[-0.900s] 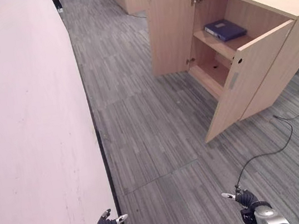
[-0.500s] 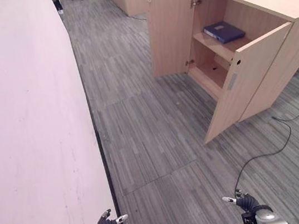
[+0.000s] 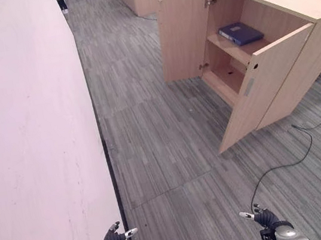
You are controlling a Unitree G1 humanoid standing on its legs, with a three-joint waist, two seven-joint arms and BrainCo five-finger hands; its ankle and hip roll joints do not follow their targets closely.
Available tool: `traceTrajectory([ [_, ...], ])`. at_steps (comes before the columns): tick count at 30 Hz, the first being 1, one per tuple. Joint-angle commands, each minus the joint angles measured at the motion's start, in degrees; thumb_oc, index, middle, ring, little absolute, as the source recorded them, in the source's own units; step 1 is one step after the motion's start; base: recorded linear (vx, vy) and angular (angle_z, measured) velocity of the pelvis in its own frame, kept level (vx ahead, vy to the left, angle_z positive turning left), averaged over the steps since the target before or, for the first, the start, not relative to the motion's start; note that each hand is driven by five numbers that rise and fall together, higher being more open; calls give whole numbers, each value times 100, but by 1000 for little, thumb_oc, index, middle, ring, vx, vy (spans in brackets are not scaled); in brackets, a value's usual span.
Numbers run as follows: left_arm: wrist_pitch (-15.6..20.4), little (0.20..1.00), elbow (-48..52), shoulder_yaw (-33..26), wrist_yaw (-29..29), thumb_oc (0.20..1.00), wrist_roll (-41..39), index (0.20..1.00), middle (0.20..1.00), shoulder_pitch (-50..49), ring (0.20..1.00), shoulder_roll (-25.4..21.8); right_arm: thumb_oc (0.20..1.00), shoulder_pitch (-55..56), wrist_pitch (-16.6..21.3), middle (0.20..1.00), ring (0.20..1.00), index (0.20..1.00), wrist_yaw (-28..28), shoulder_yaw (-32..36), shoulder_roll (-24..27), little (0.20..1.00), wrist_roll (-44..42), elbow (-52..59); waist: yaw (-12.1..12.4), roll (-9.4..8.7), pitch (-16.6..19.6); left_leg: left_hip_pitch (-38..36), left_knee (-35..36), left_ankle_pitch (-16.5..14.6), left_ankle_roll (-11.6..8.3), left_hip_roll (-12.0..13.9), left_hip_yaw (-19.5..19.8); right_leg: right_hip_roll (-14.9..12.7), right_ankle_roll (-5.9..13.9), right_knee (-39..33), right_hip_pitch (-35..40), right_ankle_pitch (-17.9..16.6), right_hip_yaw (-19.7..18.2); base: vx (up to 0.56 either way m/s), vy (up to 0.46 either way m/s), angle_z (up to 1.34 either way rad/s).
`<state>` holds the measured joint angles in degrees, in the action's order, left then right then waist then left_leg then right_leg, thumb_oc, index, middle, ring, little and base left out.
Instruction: Put the empty folder in the office cabinet
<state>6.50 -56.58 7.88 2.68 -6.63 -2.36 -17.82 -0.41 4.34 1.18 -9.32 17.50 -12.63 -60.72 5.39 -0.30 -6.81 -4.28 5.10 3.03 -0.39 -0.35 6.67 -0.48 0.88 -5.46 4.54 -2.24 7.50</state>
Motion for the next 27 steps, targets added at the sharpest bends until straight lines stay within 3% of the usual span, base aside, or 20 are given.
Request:
traceTrajectory([
  [1,145,1000,-54,92,-44,1000,-261,1000,1000,489,1000,-171,1000,-135,132,1000,1000,1000,-5,-76,230,1000,-418,217,80,-8,-290,93,-560,-715,-596,730,849,-223,284,329,125,699,-217,-27,-157,-1],
  [2,156,1000,4,112,-49,1000,-274,1000,1000,537,1000,-192,1000,-154,159,1000,1000,1000,12,-62,275,1000,-460,225,94,-54,-440,435,-1171,-779,-687,684,835,-195,200,409,123,778,-228,-26,-114,0],
  [4,161,1000,29,107,-53,1000,-286,1000,1000,537,1000,-198,1000,-158,155,1000,1000,1000,-5,-59,294,1000,-460,209,89,-58,-469,531,-1404,-786,-691,666,844,-167,144,461,134,826,-217,-16,-70,11],
  [5,157,1000,69,147,-49,1000,-330,1000,1000,610,1000,-193,1000,-190,162,1000,1000,1000,36,-54,333,1000,-475,219,112,-43,-635,906,-1954,-399,-727,564,991,-175,108,536,120,837,-175,-23,-70,15],
  [8,151,1000,52,164,-13,1000,-399,1000,1000,677,1000,-182,1000,-253,148,1000,1000,1000,57,-26,364,1000,-502,226,75,-105,-740,1537,-2744,-76,-601,375,1015,-193,-10,707,100,1003,-224,50,-28,14],
  [10,152,1000,48,206,-15,1000,-430,1000,1000,720,1000,-174,1000,-271,132,1000,1000,1000,69,-14,387,1000,-528,179,67,-104,-752,1793,-2733,-42,-569,379,916,-204,-35,743,114,1092,-203,161,-1,-9],
  [11,146,1000,49,220,-24,1000,-425,1000,1000,737,1000,-177,1000,-311,113,1000,1000,1000,76,5,402,1000,-550,122,132,-135,-752,2131,-2397,-197,-516,316,654,-208,-50,705,208,1221,-193,328,35,10],
  [12,118,1000,64,211,-25,1000,-458,1000,1000,737,1000,-193,1000,-351,119,1000,1000,1000,95,-3,399,1000,-583,75,271,-95,-749,2420,-1855,52,-485,253,559,-71,-73,698,358,1389,-271,331,30,22],
  [17,127,1000,72,111,-1,1000,-556,1000,1000,758,1000,-258,1000,-536,112,1000,1000,1000,154,-146,334,1000,-591,-39,570,-139,-740,2913,-935,226,-410,151,439,75,-153,786,654,1796,-639,323,54,-4],
  [18,117,1000,-39,26,4,1000,-553,1000,1000,736,1000,-305,1000,-580,97,1000,1000,1000,148,-207,279,1000,-547,-105,736,-195,-697,3131,-578,342,-379,158,326,123,-161,786,911,2002,-877,447,131,-71],
  [20,115,1000,-122,-36,18,1000,-555,1000,1000,695,1000,-339,1000,-618,91,1000,1000,1000,158,-239,247,1000,-525,-164,828,-227,-683,3237,-520,405,-361,166,229,117,-164,815,1055,2095,-1002,436,186,-93],
  [21,86,1000,-237,-116,14,1000,-543,1000,1000,637,1000,-374,1000,-669,69,1000,1000,1000,166,-260,192,1000,-498,-178,922,-261,-616,3402,-570,495,-355,325,-70,88,-127,800,1302,2222,-1115,448,280,-19],
  [22,64,1000,-308,-175,-12,1000,-510,1000,1000,559,1000,-425,1000,-651,33,1000,1000,1000,134,-292,136,1000,-445,-197,1013,-316,-540,3355,-599,559,-317,368,-70,56,-77,833,1385,2289,-1200,632,391,50],
  [25,34,1000,-511,-299,-29,1000,-445,1000,1000,429,1000,-509,1000,-520,17,1000,1000,1000,71,-265,-26,1000,-356,-185,1102,-509,-387,3278,-827,837,-285,437,53,-131,137,1035,1463,2271,-1283,480,317,-47],
  [27,23,1000,-559,-336,-34,1000,-380,1000,1000,369,1000,-560,1000,-474,21,1000,1000,1000,65,-219,-95,1000,-330,-217,1106,-647,-275,3200,-1019,914,-261,406,-23,-312,390,1263,1377,1783,-1273,390,328,-18],
])
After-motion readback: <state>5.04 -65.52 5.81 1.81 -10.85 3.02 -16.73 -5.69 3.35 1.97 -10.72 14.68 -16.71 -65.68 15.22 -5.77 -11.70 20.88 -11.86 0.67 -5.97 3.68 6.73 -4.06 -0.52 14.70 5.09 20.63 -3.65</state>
